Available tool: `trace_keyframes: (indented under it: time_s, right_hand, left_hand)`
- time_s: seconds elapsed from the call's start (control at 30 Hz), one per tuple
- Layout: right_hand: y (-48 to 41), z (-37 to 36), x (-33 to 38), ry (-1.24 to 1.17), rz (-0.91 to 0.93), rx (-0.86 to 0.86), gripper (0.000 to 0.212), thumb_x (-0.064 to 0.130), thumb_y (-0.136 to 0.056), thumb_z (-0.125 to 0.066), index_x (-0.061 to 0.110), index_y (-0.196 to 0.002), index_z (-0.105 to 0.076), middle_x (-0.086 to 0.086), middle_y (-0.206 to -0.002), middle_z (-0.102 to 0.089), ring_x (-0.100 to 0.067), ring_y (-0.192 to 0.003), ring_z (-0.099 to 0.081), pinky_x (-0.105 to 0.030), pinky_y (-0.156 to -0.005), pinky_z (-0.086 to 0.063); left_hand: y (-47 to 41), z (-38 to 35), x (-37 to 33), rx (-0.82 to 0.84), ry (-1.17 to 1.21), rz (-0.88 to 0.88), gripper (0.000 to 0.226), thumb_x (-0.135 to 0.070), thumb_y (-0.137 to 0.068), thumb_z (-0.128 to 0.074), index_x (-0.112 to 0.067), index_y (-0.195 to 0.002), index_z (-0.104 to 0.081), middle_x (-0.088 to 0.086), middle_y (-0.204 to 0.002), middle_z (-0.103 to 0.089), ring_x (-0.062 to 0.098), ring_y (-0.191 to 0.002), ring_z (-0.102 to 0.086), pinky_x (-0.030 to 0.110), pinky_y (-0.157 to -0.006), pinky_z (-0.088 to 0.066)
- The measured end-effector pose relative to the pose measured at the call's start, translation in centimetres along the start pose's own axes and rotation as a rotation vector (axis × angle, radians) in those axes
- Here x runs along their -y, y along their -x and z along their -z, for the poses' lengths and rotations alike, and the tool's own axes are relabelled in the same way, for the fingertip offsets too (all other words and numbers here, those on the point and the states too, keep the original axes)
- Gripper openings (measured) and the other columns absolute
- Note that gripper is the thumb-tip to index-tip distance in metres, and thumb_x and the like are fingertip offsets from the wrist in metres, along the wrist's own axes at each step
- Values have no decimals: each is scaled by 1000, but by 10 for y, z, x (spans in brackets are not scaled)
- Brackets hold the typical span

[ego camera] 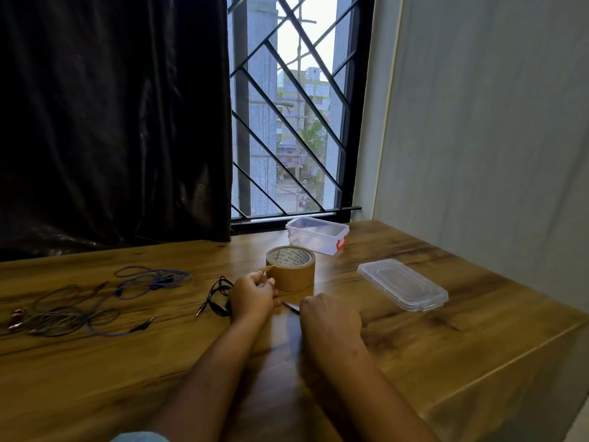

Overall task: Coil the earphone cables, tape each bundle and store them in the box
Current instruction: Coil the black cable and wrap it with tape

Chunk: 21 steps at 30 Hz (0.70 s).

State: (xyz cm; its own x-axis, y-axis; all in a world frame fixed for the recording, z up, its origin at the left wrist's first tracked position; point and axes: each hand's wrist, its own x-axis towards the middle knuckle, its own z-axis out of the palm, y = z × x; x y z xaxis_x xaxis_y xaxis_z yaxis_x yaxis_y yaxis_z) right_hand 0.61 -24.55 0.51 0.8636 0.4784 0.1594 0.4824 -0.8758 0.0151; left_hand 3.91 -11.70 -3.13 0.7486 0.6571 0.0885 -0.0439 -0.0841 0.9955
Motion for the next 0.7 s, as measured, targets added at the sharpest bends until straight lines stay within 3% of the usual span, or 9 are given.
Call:
trace_keyframes:
  time_s: [0.13, 0.3, 0.57, 0.7]
  right_hand:
    - [-1, 8, -9, -20, -4, 35, 21, 14, -96, -51, 11, -115, -61, -9, -118, -61, -26, -109, -59, -31, -75, -40]
    - [-7, 13, -10, 24, 70, 53, 21, 16, -95, -52, 8, -111, -63, -11, -115, -61, -28, -107, -59, -31, -73, -40]
    - [-22, 6, -18, -135, 28, 126, 23, 12, -93, -52, 9, -116, -54, -12, -115, -60, -29, -106, -59, -35, -86, -46]
    - [-35, 21, -26, -97, 54, 109, 30, 15, -92, -55, 12, -121, -51, -12, -118, -59, -28, -104, -58, -37, -87, -49]
  left_hand:
    - [-3, -1, 0, 19, -2, 25, 42, -1, -92, -53, 0, -134, -46, 15, -112, -61, 25, -86, -65, 44, -77, -57]
    - [-5, 0, 0, 50, 23, 23, 55, -1, -93, -52, -6, -144, -32, 14, -134, -52, 23, -90, -64, 38, -75, -57]
    - [-4, 1, 0, -58, 129, 20, 23, -5, -93, -54, -1, -115, -60, 14, -99, -65, 14, -66, -61, 23, -47, -55]
    - [-5, 1, 1, -82, 128, 25, 25, -4, -94, -53, -3, -118, -59, 12, -101, -65, 13, -69, -62, 29, -54, -57]
